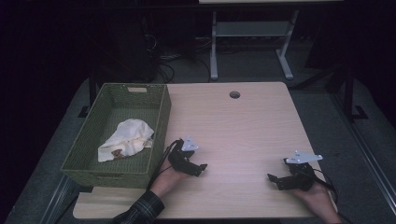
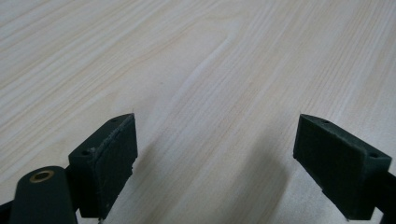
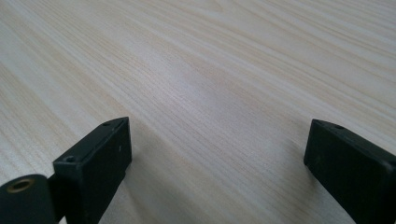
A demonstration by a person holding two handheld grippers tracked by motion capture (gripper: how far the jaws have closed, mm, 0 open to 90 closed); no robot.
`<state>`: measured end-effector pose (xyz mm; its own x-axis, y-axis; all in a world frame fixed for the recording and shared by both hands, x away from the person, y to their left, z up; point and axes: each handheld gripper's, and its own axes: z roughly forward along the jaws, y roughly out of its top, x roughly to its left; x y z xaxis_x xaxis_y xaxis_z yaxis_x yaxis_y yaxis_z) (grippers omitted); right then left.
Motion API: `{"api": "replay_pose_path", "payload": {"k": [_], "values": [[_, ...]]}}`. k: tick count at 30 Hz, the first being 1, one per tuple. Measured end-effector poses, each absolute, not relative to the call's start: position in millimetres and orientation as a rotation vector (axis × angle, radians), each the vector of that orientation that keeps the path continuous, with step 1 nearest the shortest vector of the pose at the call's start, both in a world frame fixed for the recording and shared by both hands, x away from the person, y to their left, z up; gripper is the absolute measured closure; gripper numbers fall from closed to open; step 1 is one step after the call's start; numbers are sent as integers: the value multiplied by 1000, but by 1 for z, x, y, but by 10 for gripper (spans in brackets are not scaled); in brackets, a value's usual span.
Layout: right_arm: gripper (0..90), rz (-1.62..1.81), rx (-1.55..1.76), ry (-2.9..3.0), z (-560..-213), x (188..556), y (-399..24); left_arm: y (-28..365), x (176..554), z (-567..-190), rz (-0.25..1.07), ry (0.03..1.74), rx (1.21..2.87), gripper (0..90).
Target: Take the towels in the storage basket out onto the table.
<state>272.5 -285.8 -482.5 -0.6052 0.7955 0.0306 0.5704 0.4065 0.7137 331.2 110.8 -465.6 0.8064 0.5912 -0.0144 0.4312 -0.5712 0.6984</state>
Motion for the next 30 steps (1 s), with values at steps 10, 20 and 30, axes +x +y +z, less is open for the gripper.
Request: {"api": "replay_pose_path", "payload": {"k": [10, 20, 30], "values": [[66, 1009, 1184, 2355, -483, 273, -286, 112, 331, -458, 264, 751, 2255, 129], [64, 1009, 1184, 2360, -483, 273, -286, 112, 330, -451, 249, 745, 2252, 130], [63, 1010, 1185, 2359, -482, 273, -285, 114, 330, -442, 210, 744, 2229, 130]]}}
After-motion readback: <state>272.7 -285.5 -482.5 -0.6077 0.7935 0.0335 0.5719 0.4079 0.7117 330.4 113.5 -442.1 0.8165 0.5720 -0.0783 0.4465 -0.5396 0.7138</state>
